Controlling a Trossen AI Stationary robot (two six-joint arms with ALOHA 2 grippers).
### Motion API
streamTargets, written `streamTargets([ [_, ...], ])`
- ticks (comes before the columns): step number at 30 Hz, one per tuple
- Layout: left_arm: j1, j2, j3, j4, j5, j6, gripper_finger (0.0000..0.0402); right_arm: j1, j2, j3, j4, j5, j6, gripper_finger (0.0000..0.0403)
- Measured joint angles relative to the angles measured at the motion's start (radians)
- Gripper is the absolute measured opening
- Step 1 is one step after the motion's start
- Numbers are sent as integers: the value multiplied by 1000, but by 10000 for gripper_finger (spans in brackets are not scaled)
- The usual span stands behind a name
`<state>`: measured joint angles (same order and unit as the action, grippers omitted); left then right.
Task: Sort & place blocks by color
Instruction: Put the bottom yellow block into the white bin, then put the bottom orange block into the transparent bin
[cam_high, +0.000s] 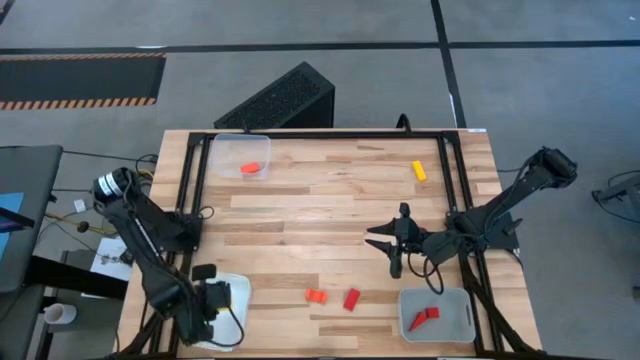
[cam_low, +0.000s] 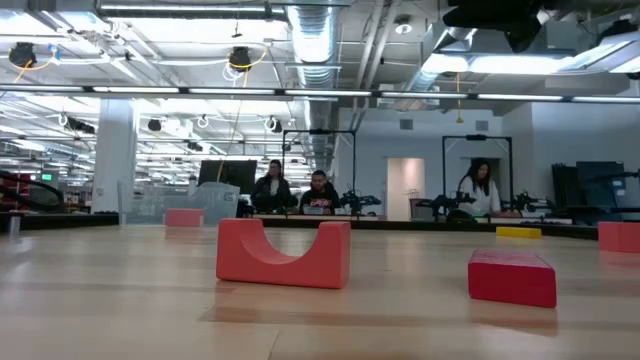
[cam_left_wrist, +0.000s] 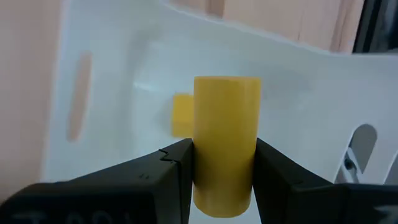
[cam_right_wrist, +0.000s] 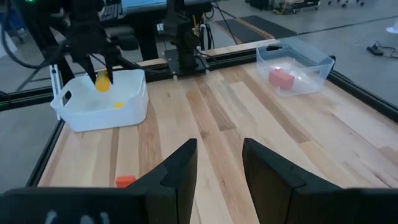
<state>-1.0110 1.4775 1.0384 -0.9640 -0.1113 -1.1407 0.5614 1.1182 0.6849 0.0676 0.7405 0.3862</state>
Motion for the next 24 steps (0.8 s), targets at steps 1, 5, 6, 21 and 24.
streamTargets([
  [1,2,-18,-38,31,17,-18,92,-1,0,0,1,0,-3,152],
  [5,3,-108,-159,135,34,-97,92,-1,0,0,-2,-1,-14,152],
  [6,3,-128,-175,157,26,-113,92,-1,0,0,-2,-1,-19,152],
  [21,63,-183,-297,170,47,-208,161,8,0,0,-3,-9,2,152],
  [24,81,-183,-297,179,50,-186,171,21,0,0,-3,-9,6,152],
])
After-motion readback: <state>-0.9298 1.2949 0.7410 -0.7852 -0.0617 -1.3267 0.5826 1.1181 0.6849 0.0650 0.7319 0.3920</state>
